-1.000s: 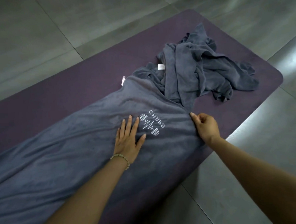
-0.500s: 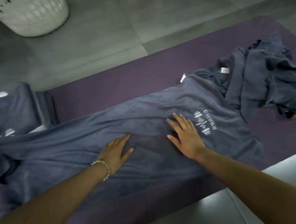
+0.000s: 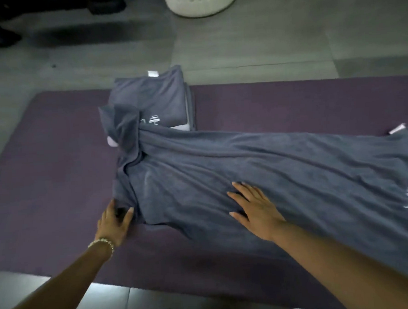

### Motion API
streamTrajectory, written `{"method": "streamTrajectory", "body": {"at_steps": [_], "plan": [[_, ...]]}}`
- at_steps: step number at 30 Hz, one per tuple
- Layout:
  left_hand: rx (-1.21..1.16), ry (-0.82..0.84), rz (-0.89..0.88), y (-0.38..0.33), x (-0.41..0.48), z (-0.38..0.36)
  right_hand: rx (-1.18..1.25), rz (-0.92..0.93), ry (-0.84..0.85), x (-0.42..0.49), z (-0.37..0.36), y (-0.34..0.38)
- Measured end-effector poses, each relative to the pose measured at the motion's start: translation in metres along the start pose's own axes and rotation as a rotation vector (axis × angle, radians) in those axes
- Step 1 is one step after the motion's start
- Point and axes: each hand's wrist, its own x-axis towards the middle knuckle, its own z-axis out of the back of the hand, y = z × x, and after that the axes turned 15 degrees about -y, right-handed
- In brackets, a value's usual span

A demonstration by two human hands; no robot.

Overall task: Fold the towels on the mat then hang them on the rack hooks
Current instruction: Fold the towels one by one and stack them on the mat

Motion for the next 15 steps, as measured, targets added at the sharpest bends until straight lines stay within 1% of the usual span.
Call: {"method": "streamTrajectory", "body": {"at_steps": [2,4,6,7,10,12,15], "plan": [[-0.033,-0.021,0.064,0.004,0.005,0.002,0.021,0.037,0.015,0.010,-0.009,0.023],[-0.151,0.004,0.103,0.008,0.019,0.007,0.062,0.059,0.037,0.024,-0.017,0.056],[-0.272,0.058,0.195,0.010,0.034,0.004,0.166,0.029,0.057,0.034,-0.022,0.086],[-0.286,0.079,0.224,0.015,0.042,0.002,0.217,0.030,0.069,0.042,-0.026,0.105],[-0.336,0.172,0.313,0.000,0.042,0.013,0.330,0.033,0.077,0.065,-0.040,0.153],[-0.414,0.217,0.405,-0.006,0.043,0.013,0.313,0.026,0.116,0.075,-0.048,0.175],[-0.595,0.189,0.469,-0.001,0.047,0.017,0.123,0.009,0.285,0.081,-0.057,0.189]]}}
